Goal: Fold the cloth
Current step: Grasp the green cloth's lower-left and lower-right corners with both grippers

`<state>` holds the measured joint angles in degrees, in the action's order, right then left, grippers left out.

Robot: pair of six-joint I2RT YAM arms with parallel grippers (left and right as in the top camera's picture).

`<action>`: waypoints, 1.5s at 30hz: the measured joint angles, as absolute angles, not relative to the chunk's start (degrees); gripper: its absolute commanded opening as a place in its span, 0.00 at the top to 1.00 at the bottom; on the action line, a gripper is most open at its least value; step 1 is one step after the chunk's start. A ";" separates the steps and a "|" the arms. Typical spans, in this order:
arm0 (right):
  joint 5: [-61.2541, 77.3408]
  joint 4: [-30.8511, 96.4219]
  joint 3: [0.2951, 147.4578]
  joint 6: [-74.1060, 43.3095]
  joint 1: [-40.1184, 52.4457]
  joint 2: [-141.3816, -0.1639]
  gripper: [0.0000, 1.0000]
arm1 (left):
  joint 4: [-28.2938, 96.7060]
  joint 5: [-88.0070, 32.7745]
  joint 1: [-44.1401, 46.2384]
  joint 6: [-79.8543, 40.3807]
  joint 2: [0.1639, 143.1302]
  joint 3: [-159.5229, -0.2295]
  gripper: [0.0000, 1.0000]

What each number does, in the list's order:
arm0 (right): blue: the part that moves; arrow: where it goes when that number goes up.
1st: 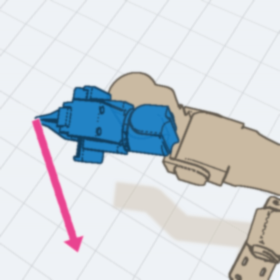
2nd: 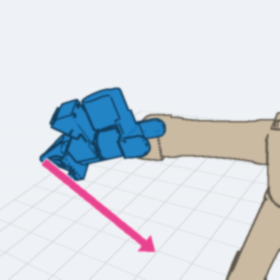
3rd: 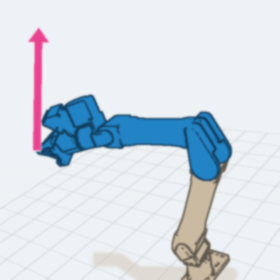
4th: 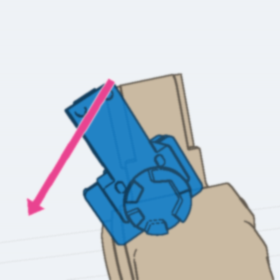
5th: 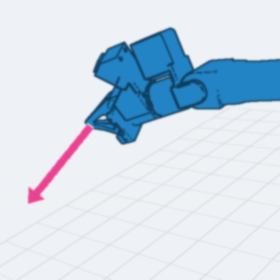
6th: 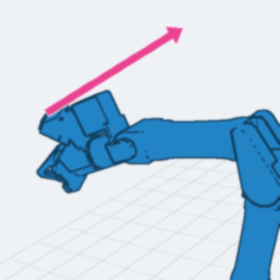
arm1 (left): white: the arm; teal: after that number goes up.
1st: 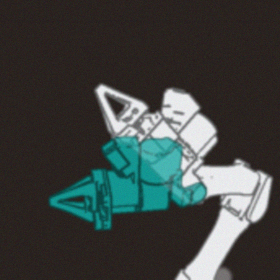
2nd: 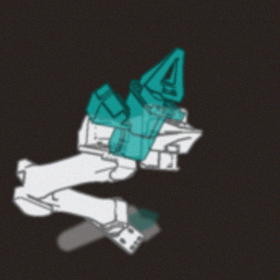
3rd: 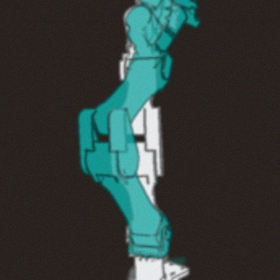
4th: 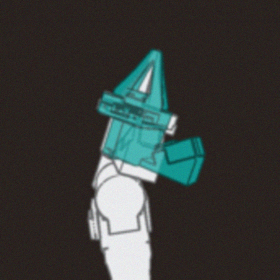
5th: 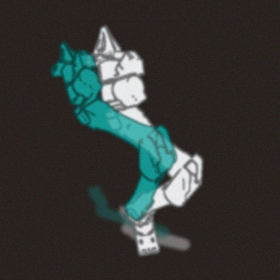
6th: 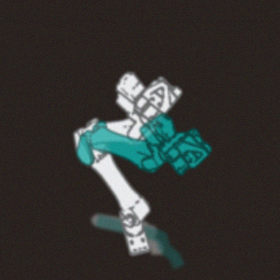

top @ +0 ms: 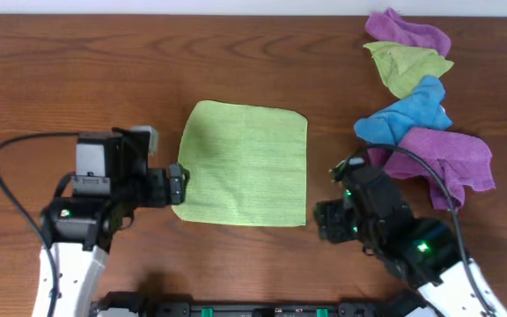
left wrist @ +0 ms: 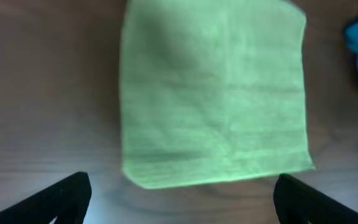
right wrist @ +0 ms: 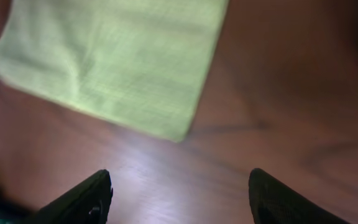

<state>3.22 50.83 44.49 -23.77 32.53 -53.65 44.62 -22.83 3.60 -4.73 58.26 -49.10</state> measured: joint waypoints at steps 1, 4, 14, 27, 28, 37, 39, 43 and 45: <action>5.02 49.69 43.03 -24.40 32.40 -53.65 0.31 | 43.88 -24.62 3.14 -4.99 59.02 -47.46 0.05; 11.33 45.67 38.92 -26.76 30.87 -53.74 0.28 | 43.24 -32.67 -0.51 -5.93 63.26 -43.72 0.05; 22.31 36.99 32.18 -31.99 28.05 -59.31 0.32 | 51.16 -48.14 -15.27 4.49 73.82 -43.62 0.05; 27.77 36.05 32.16 -30.39 23.09 -65.60 0.35 | 50.22 -50.74 -15.51 9.98 84.88 -43.62 0.04; 27.86 36.32 32.16 -29.85 22.41 -65.63 0.34 | 49.84 -50.50 -15.55 10.13 84.88 -43.62 0.05; 33.78 29.74 28.23 -25.87 16.01 -65.63 0.36 | 44.75 -46.48 -15.55 7.57 85.10 -43.62 0.05; 35.22 28.25 27.00 -25.58 15.59 -65.63 0.36 | 44.69 -46.46 -15.57 7.25 85.47 -43.62 0.04; 37.76 24.88 24.77 -25.43 15.55 -65.63 0.36 | 43.75 -46.68 -15.57 6.79 87.48 -43.44 0.04; 38.44 24.05 23.92 -25.43 15.53 -65.63 0.37 | 42.30 -47.42 -15.59 6.42 88.90 -42.78 0.05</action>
<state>38.44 24.05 23.92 -25.43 15.53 -65.63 42.30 -47.42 -15.59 6.42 88.90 -42.78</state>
